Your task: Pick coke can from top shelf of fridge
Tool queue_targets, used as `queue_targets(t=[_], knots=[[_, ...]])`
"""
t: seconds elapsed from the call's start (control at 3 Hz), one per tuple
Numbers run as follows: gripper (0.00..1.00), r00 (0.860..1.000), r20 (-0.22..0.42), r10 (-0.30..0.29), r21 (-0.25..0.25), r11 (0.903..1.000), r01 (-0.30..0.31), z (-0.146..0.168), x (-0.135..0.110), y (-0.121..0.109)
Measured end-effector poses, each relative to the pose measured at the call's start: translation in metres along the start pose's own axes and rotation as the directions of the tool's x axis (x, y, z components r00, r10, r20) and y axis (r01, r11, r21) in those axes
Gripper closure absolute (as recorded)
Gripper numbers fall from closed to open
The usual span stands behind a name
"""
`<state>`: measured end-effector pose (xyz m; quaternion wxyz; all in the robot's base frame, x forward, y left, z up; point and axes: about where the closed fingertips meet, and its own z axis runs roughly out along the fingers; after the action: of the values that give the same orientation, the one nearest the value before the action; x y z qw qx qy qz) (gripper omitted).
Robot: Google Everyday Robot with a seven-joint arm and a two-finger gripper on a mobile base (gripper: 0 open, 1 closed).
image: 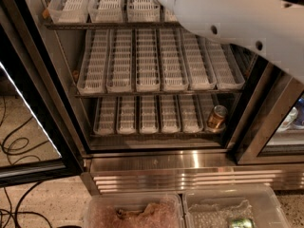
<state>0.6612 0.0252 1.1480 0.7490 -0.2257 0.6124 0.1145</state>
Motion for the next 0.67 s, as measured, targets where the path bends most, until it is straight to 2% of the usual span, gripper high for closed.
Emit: queue_targets(t=[0.33, 0.67], knots=[[1.00, 1.000, -0.007, 0.020, -0.004, 0.9998, -0.020, -0.002, 0.001, 0.002], [1.00, 0.997, -0.050, 0.066, -0.004, 0.9978, -0.066, -0.024, 0.010, 0.000]])
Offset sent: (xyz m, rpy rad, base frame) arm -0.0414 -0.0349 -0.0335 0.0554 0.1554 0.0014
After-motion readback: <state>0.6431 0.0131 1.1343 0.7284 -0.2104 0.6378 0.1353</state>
